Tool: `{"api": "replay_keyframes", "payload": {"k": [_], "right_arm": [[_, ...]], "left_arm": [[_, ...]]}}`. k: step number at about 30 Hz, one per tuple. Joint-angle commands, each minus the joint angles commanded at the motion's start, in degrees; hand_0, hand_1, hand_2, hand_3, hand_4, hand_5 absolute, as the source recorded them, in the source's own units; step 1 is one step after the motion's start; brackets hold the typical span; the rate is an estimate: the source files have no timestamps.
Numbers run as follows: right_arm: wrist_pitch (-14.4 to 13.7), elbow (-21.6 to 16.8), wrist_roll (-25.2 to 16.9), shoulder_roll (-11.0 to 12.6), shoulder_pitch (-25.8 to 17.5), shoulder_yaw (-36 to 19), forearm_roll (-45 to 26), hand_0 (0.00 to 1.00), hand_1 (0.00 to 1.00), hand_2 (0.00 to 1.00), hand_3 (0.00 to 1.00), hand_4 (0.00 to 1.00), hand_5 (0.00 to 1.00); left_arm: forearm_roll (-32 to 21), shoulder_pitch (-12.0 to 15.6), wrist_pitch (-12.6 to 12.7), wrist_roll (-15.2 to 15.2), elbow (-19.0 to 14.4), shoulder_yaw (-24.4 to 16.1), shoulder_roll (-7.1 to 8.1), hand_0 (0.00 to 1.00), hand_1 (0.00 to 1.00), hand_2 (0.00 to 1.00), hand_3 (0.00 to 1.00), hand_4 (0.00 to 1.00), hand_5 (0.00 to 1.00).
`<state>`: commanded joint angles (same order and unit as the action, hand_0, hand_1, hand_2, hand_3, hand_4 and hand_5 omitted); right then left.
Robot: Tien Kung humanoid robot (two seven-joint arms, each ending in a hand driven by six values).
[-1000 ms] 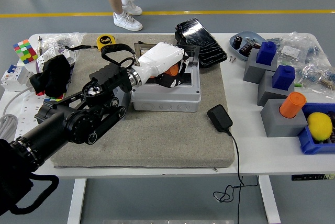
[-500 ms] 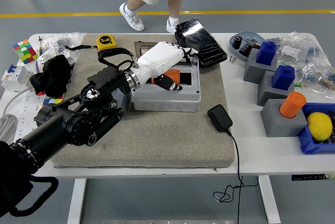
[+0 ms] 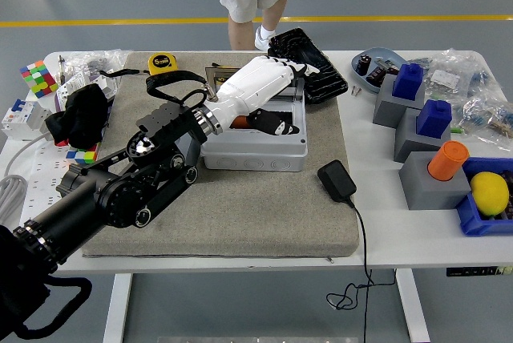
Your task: Fetch the battery,place it into the box,close the lid of the box
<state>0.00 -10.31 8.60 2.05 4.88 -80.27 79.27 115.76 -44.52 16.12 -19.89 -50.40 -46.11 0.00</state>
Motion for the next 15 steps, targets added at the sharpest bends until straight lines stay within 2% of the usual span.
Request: {"api": "replay_keyframes", "payload": {"k": [3, 4, 9, 10, 15], "right_arm": [[0.01, 0.00, -0.07, -0.04, -0.01, 0.27, -0.31, 0.651, 0.645, 0.677, 0.594, 0.998, 0.582], [0.01, 0.00, -0.07, -0.04, -0.02, 0.31, -0.33, 0.651, 0.644, 0.677, 0.594, 0.998, 0.581], [0.03, 0.00, -0.04, -0.02, -0.13, 0.38, -0.40, 0.651, 0.644, 0.677, 0.594, 0.998, 0.581], [0.03, 0.00, -0.03, -0.02, -0.16, 0.32, -0.38, 0.651, 0.644, 0.677, 0.595, 0.998, 0.581], [-0.01, 0.00, -0.15, 0.01, -0.36, 0.33, -0.65, 0.651, 0.644, 0.677, 0.595, 0.998, 0.581]], "left_arm": [[-0.26, 0.20, -0.08, 0.62, 0.20, -2.55, 0.00, 0.585, 0.685, 0.682, 0.777, 0.998, 0.297], [-0.20, 0.22, -0.27, 1.07, 0.42, -3.27, 0.00, 0.701, 0.756, 0.715, 0.787, 0.998, 0.367], [0.56, 0.49, -2.31, 4.76, 1.86, -5.91, 0.00, 0.701, 0.756, 0.715, 0.787, 0.998, 0.367], [0.43, 0.69, -2.71, 5.42, 1.99, -6.10, 0.00, 0.705, 0.767, 0.715, 0.783, 0.998, 0.411], [-1.01, 1.92, -4.03, 7.62, 0.76, -5.19, 0.00, 0.705, 0.767, 0.715, 0.783, 0.998, 0.411]]}}
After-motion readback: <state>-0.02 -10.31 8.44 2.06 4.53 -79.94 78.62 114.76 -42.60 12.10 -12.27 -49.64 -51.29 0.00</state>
